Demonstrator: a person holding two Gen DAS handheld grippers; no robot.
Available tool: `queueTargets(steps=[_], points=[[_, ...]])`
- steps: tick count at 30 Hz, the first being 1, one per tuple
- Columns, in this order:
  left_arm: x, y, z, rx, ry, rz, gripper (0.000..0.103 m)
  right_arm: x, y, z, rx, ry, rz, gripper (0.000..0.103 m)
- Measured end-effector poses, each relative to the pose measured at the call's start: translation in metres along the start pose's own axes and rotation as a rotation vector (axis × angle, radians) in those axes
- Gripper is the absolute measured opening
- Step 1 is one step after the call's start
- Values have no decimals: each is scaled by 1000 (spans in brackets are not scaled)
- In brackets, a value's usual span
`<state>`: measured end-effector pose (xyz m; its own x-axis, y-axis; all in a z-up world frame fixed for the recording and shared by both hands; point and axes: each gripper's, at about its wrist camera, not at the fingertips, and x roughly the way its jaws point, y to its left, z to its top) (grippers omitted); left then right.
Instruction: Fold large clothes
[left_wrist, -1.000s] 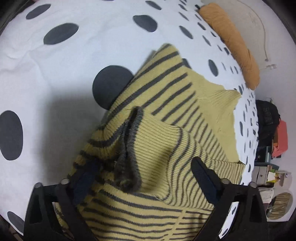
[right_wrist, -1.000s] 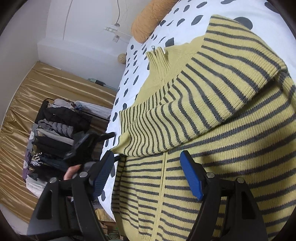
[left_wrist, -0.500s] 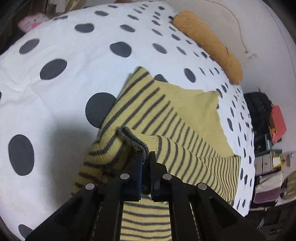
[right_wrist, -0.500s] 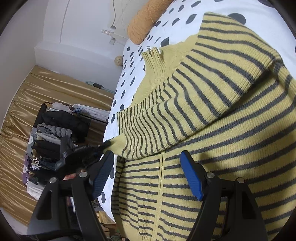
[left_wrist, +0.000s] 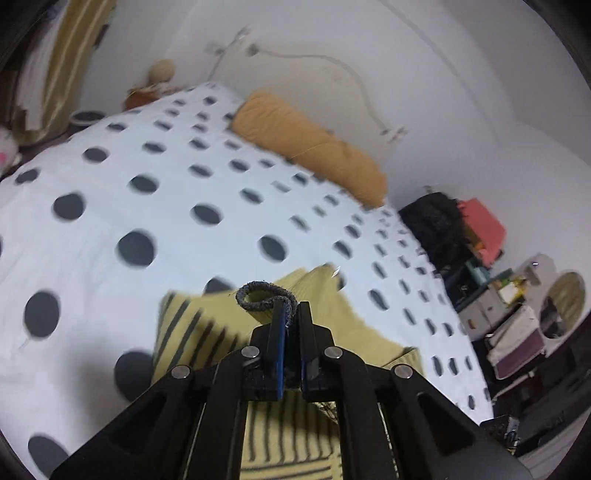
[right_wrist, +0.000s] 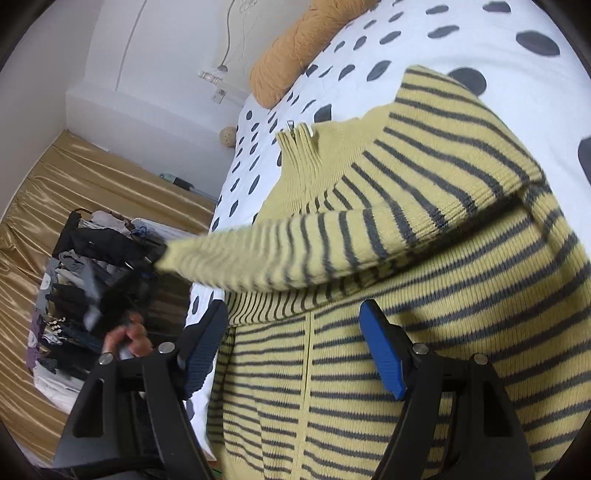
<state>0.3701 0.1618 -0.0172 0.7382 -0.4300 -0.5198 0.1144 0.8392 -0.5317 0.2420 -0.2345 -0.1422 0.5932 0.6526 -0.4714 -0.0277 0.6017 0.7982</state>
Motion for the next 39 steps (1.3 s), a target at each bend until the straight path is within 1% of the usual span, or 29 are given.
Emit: queueTargets(steps=[1,2,5,6,7,8,10,13,14,16,17,18,19,20,21,22,23,24,25,27,28,29,30,31,32,35,37,38,39], points=[[6,5,-1,4,8,30,4,1,1,0,-6,-6,-11,74],[16,14,-5,-13,40,94,4,2,1,1,-10,-11,-24,74],[56,69,-43,-146,223,326,4,4,-5,4,3,-6,-36,74],[63,89,-58,-187,264,369,1,2,-7,5,5,-11,-32,74],[64,106,-70,-217,281,383,1,0,-8,6,3,-19,-34,74],[60,118,-78,-238,264,370,5,-3,-7,8,-5,-31,-35,74],[52,127,-78,-252,259,342,5,-12,-3,18,-35,-85,-35,72],[38,123,-67,-264,237,355,1,-14,4,45,-66,-161,-57,68],[33,119,-66,-267,215,330,1,-9,5,56,-72,-165,-63,67],[24,98,-58,-242,172,242,3,3,2,76,-77,-178,-127,66],[24,85,-56,-211,167,200,11,9,-1,84,-73,-169,-131,66],[29,69,-54,-175,180,160,26,17,-7,93,-55,-147,-126,66],[41,54,-53,-137,215,133,37,27,-14,100,-40,-111,-126,65],[55,45,-56,-109,255,142,51,36,-23,107,-22,-79,-149,62],[68,41,-60,-95,285,180,51,44,-33,113,-10,-65,-242,47],[82,42,-65,-89,320,234,49,49,-41,119,-35,-65,-368,25],[93,47,-71,-97,347,269,44,49,-48,123,-77,-82,-458,17],[99,51,-77,-103,354,283,44,45,-52,126,-112,-105,-524,12],[101,51,-79,-91,340,293,44,36,-55,128,-122,-126,-542,12],[100,48,-80,-70,331,309,45,9,-59,130,-86,-204,-514,13],[100,48,-80,-71,330,309,45,-3,-57,132,-80,-237,-526,19],[98,50,-81,-75,325,304,45,-10,-56,137,-76,-242,-527,19],[97,50,-83,-80,320,299,46,-10,-55,143,-68,-211,-500,31],[96,50,-84,-83,314,290,46,-4,-54,150,-66,-147,-498,54],[95,49,-85,-81,310,284,46,3,-51,156,-76,-95,-526,58],[93,45,-88,-62,315,281,46,33,-39,173,-199,-46,-707,58],[96,45,-87,-53,320,283,46,50,-42,179,-252,16,-757,56],[95,45,-87,-53,320,283,46,60,-47,180,-255,69,-729,50],[96,45,-87,-53,319,283,46,69,-51,176,-244,119,-677,23]])
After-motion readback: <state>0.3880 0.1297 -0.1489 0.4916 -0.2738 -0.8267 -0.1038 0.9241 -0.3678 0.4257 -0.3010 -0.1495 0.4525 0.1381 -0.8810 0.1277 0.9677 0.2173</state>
